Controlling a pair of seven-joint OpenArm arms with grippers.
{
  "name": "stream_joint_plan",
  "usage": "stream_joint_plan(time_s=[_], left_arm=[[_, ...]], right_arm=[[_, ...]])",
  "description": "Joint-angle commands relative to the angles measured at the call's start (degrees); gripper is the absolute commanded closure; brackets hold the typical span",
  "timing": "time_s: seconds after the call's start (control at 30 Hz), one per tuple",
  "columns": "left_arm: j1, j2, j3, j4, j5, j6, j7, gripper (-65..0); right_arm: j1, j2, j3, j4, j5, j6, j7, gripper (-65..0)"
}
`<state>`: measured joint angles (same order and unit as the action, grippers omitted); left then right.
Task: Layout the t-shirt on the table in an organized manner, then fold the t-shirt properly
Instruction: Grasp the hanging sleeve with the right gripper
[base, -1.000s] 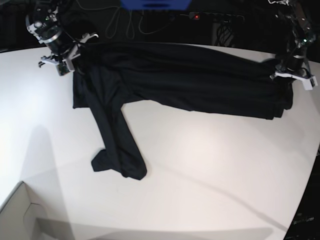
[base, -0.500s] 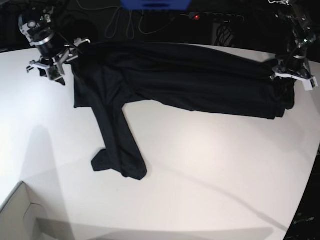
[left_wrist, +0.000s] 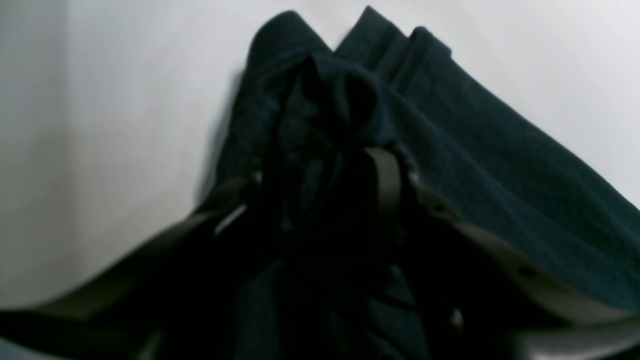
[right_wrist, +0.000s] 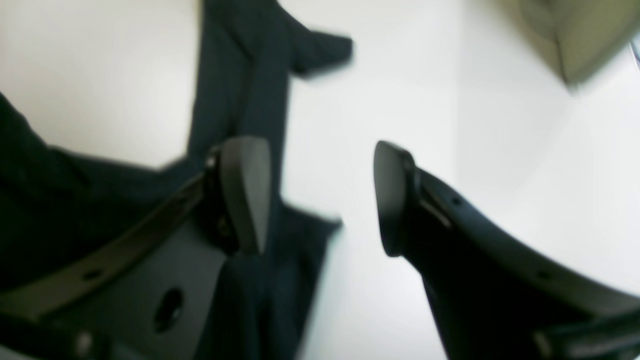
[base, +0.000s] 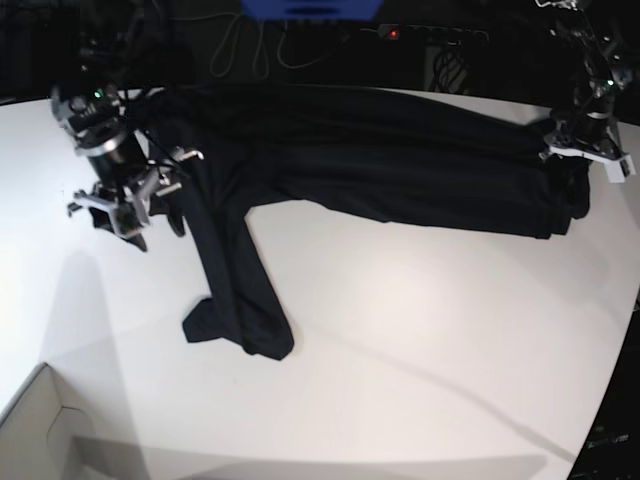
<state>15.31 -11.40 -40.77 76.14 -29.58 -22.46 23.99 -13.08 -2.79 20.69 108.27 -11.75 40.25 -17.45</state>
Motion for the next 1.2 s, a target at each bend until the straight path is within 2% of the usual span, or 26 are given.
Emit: stream_joint_plan(time_s=[0.0, 0.1, 0.37, 0.47, 0.73, 0.9, 1.0, 1.17], left_arm=[[-0.6, -0.7, -0.1, 1.0, -0.3, 0.0, -0.6, -24.7], [-1.6, -0.6, -0.1, 0.7, -0.2, 0.0, -0.6, -24.7], [-1.7, -0.6, 0.1, 0.9, -0.2, 0.0, -0.6, -24.7], [-1.7, -0.6, 0.1, 0.7, -0.2, 0.0, -0.6, -24.7], [-1.7, -0.6, 0.1, 0.7, -0.2, 0.0, -0.6, -24.7], [-2.5, -0.6, 0.1, 0.5, 0.2, 0.0, -0.6, -24.7], [-2.7, -0.6, 0.1, 0.5, 0.2, 0.0, -0.6, -24.7], [-2.9, -0.6, 0.1, 0.4, 0.3, 0.0, -0.6, -24.7]], right_arm=[[2.8, -0.3, -1.0, -0.2, -1.1, -0.2, 0.2, -33.2], [9.8, -1.8, -4.3, -6.0, -5.6, -0.2, -1.5, -33.3], [24.0, -1.9, -7.6, -25.5, -9.0, -0.4, -1.3, -33.3], [27.2, -1.8, -7.6, -32.0, -9.1, -4.5, -1.3, -33.3], [32.2, -1.7, -7.6, -43.2, -9.1, -12.7, -0.5, -33.0], [32.4, -1.6, -7.6, -47.9, -9.2, -13.4, 5.6, -31.9], [32.4, -0.9, -7.6, -49.2, -9.2, -13.4, 6.5, -25.3], [32.4, -0.9, -7.5, -48.9, -9.2, -13.4, 6.5, -6.6]])
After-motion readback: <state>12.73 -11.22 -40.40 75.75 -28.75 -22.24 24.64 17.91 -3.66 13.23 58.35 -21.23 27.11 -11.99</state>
